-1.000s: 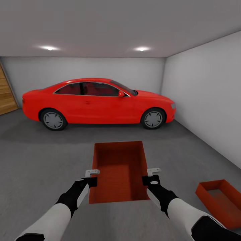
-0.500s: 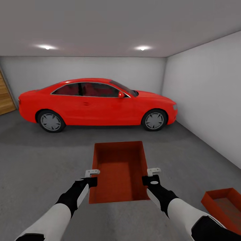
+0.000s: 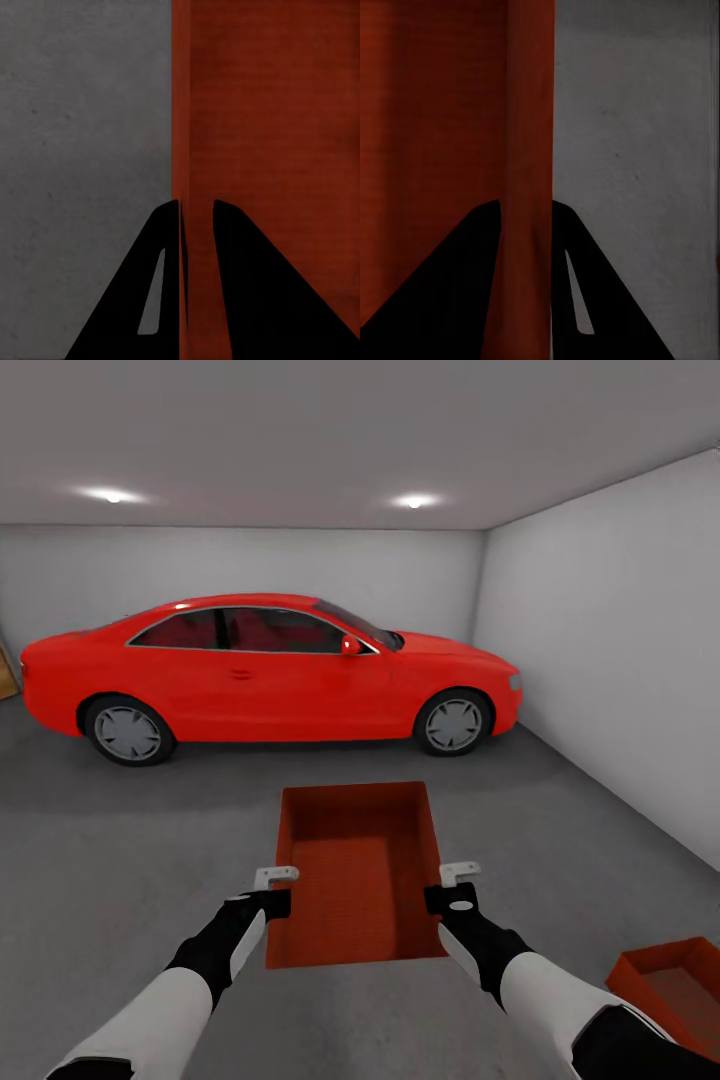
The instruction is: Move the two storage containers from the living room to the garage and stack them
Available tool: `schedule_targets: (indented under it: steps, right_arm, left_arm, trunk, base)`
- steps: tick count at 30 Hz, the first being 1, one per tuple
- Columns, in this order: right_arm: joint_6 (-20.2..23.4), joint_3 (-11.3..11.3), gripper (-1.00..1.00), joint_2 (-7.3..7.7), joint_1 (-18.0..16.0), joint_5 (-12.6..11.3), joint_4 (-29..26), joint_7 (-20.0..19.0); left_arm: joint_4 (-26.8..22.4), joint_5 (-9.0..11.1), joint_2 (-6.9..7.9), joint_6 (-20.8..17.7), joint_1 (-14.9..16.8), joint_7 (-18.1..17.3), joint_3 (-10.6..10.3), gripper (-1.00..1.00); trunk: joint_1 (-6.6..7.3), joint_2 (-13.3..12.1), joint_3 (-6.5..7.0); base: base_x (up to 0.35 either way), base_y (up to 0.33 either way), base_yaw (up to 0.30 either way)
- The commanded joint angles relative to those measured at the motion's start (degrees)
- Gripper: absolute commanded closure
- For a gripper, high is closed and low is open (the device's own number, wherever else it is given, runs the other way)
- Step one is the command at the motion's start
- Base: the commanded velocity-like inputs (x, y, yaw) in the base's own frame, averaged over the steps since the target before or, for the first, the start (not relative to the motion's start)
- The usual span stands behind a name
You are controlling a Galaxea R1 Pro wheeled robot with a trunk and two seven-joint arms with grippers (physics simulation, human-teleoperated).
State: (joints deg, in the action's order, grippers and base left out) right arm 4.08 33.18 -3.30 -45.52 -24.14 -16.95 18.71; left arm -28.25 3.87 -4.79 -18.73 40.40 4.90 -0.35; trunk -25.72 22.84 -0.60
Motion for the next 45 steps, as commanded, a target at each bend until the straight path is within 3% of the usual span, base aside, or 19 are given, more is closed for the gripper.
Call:
schedule_targets:
  steps: [1,45]
  right_arm:
    - [0.4,0.2,1.0,-0.03,-0.1,0.1,-0.1,0.5]
    - [0.4,0.2,1.0,-0.03,-0.1,0.1,-0.1,0.5]
  left_arm:
    - [-0.1,0.3,-0.04,-0.3,-0.1,0.6,-1.1,1.0]
    - [-0.1,0.3,-0.04,-0.3,-0.1,0.6,-1.1,1.0]
  trunk:
    - [-0.06,0.1,-0.06]
    - [-0.06,0.1,-0.06]
  base:
    - [0.321,0.0,-0.239]
    - [0.321,0.0,-0.249]
